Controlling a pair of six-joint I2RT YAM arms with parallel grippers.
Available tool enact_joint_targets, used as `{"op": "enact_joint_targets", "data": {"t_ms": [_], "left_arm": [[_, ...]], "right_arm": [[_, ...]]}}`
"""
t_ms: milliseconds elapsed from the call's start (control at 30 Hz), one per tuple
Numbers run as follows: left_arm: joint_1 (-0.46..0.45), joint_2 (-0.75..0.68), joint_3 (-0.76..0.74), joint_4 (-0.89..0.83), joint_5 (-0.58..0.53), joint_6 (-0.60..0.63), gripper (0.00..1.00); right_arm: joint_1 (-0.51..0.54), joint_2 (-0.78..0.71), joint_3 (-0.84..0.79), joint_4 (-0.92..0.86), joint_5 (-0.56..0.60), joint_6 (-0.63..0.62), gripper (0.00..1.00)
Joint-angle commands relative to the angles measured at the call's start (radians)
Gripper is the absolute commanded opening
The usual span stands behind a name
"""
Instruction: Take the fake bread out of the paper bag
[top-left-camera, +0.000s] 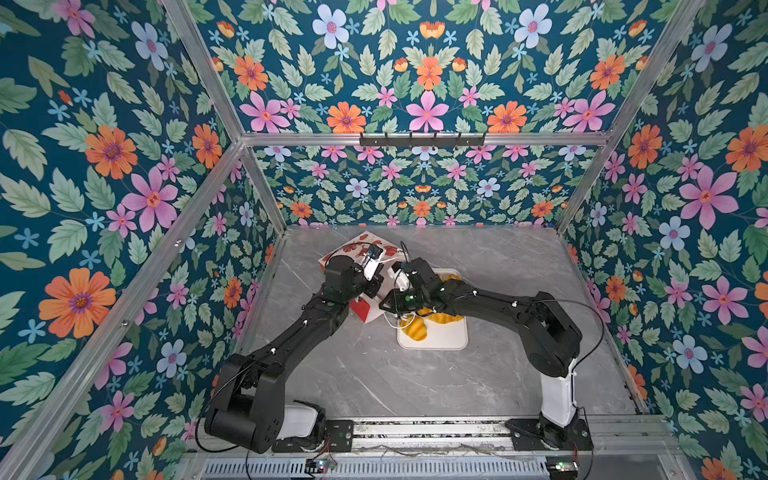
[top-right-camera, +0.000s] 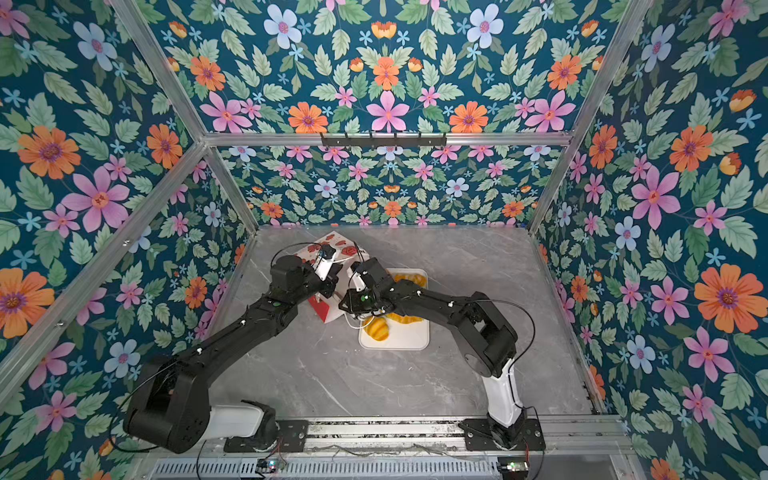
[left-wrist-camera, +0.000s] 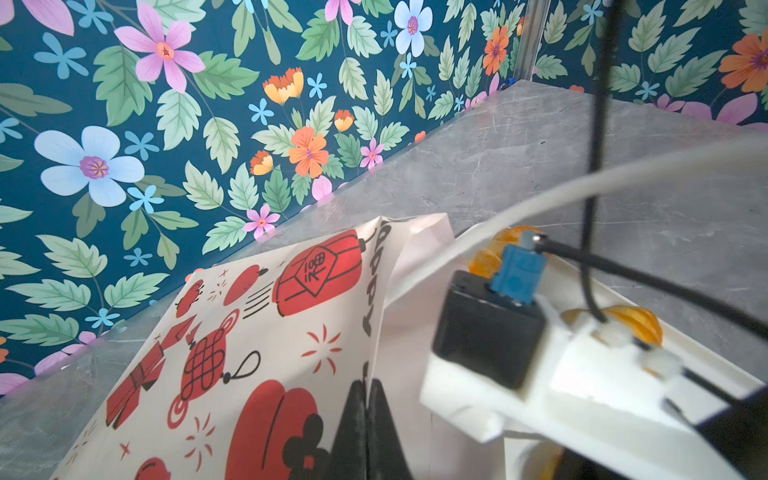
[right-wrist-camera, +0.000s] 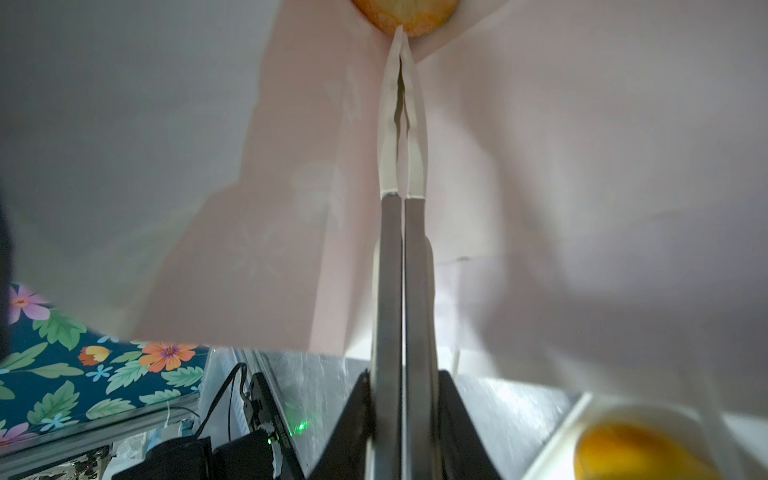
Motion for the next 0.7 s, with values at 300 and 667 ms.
{"op": "enact_joint_targets", "data": {"t_ms": [300, 667], "left_arm": [[-0.002, 0.013, 0.02, 0.056, 0.036, -0.054, 0.0], [-0.015, 0.064, 0.044, 0.114, 0.052, -0.092, 0.0]], "right_arm": [[0.0, 0.184, 0.237, 0.021, 0.007, 0.012, 0.35], [0.001, 0.235, 0.264, 0.09, -0.022, 0.081, 0.36]]}}
